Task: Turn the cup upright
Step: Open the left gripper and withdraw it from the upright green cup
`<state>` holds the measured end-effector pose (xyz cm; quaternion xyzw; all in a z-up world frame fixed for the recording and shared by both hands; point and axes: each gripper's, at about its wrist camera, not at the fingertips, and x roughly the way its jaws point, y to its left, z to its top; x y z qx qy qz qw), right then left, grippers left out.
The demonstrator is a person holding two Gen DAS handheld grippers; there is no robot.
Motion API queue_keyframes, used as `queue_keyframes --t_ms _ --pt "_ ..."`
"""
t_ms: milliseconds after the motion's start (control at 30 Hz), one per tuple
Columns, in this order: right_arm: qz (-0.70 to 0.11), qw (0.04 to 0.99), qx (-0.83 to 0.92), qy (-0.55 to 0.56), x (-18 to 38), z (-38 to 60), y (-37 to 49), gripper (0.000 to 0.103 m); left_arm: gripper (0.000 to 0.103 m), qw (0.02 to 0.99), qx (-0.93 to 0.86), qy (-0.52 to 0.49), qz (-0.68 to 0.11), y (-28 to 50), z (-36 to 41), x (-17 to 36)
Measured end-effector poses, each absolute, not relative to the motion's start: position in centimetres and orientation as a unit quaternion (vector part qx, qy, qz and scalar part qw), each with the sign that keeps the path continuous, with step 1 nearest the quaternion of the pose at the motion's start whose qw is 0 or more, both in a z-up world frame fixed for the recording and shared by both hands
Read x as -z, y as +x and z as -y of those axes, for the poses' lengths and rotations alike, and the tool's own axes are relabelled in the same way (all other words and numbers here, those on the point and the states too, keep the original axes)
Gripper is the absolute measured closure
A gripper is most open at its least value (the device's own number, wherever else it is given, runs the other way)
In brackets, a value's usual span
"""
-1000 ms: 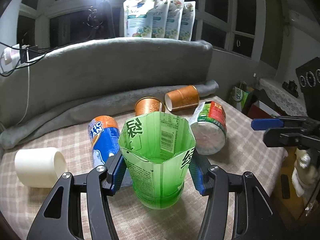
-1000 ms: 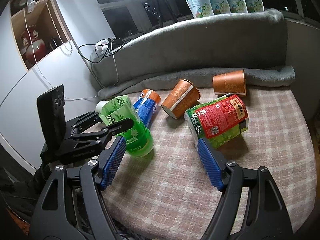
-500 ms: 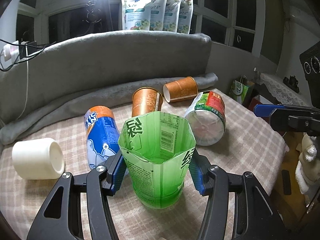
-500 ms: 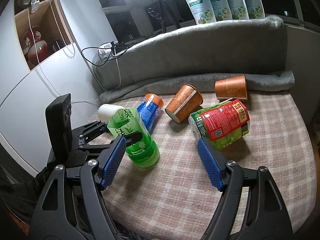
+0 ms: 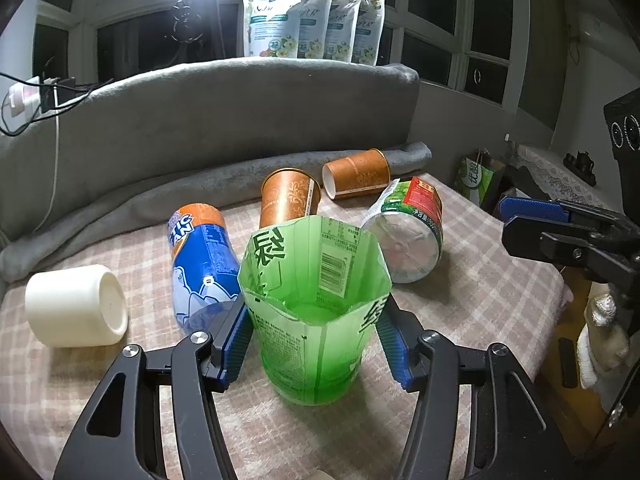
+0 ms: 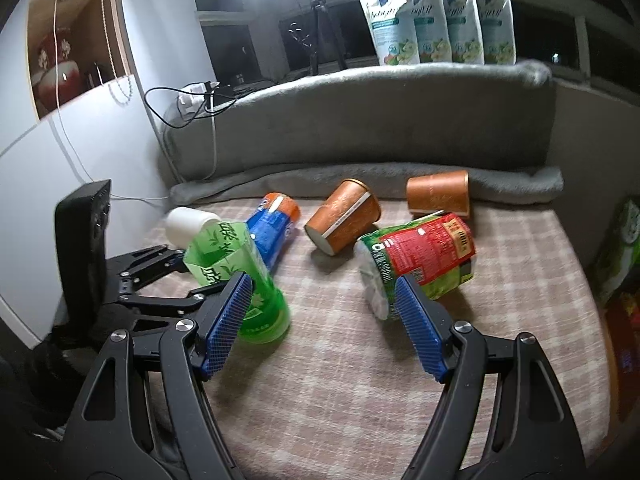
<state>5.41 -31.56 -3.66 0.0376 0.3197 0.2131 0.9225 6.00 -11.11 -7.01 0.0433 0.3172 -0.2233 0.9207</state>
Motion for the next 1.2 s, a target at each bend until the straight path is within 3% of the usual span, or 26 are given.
queue_keyframes --t_ms 200,333,500,700,1033,1200 --pt "-0.307 0.933 -0.185 0.017 3.8 31.3 4.9 0.026 0.037 0.921 0.224 0.039 -0.318 5.6 10.8 7.0" --pt "-0.301 0.936 -0.179 0.02 3.8 31.4 4.6 0.019 0.028 0.922 0.222 0.035 -0.316 5.4 10.6 6.8" --pt "-0.299 0.938 -0.177 0.021 3.8 31.5 4.4 0.019 0.024 0.921 0.222 0.027 -0.32 5.2 9.9 6.7" --pt "-0.286 0.943 -0.168 0.031 3.6 31.6 3.8 0.012 0.023 0.924 0.215 0.005 -0.315 4.0 8.5 5.8" --pt "-0.241 0.963 -0.117 0.013 2.6 31.2 3.1 0.002 0.021 0.971 0.097 -0.018 -0.216 0.1 4.8 2.2" --pt "-0.226 0.969 -0.098 0.008 2.2 30.7 3.0 0.0 0.009 0.984 0.054 -0.023 -0.167 -1.4 3.8 0.9"
